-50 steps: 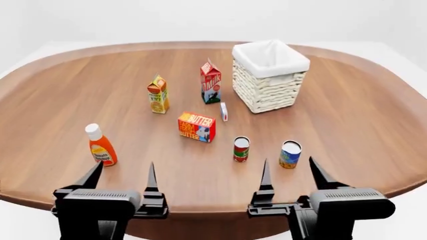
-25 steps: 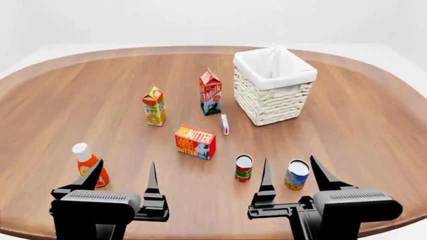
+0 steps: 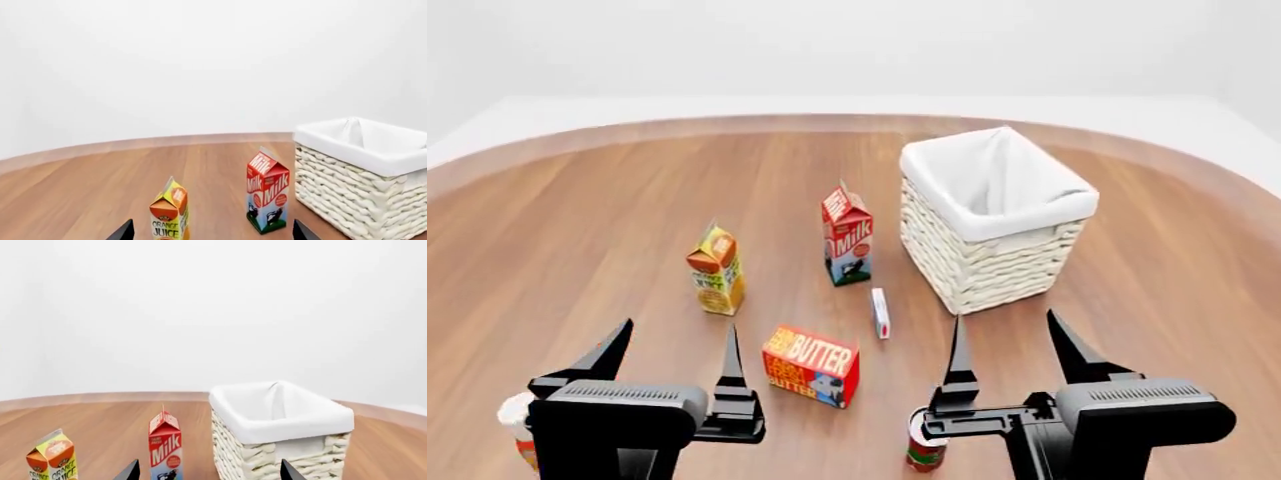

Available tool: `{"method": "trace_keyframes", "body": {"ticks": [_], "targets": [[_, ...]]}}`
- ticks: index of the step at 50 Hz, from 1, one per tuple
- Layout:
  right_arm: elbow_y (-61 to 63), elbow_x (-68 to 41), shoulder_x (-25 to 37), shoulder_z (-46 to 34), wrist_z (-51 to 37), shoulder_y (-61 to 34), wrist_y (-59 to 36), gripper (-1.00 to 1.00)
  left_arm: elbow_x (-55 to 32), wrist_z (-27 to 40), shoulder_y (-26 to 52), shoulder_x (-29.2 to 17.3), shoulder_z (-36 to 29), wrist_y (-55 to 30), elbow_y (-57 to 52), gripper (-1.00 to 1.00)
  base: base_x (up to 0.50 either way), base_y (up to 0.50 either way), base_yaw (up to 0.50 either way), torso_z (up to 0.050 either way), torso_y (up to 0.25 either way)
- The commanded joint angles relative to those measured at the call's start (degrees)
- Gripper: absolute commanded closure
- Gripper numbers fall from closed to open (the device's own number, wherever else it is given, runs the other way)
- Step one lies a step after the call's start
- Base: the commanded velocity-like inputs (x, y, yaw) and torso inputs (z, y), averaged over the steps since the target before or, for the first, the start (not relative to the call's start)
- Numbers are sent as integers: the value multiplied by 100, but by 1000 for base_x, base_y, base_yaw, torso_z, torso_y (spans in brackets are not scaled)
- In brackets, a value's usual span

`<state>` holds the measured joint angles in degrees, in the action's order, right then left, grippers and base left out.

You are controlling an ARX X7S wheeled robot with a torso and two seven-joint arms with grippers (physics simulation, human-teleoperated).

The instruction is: Pick up the cream cheese box and the butter, and put them in the basket.

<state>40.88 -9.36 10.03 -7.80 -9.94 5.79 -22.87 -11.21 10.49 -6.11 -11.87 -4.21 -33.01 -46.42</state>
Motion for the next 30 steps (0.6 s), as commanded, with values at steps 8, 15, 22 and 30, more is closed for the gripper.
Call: {"method": "trace_keyframes", "body": {"ticks": [8, 15, 22, 30], "targets": [[-40, -55, 74, -61, -73, -24, 28, -100, -66, 76, 7, -55, -41, -45, -42, -100, 500, 0, 0, 0, 0], [-81, -53, 91, -80, -112, -38, 63, -100, -73, 92, 13, -71, -63, 8, 16, -100, 497, 0, 0, 0, 0], [-43, -162, 83, 7, -180, -42, -4, -100, -93, 124, 14, -94, -73, -15, -8, -100, 122, 0, 0, 0, 1], [35, -70, 169, -150, -148, 8, 138, -100, -127, 151, 6, -123, -68, -22, -32, -100, 4, 343, 0, 0, 0]]}}
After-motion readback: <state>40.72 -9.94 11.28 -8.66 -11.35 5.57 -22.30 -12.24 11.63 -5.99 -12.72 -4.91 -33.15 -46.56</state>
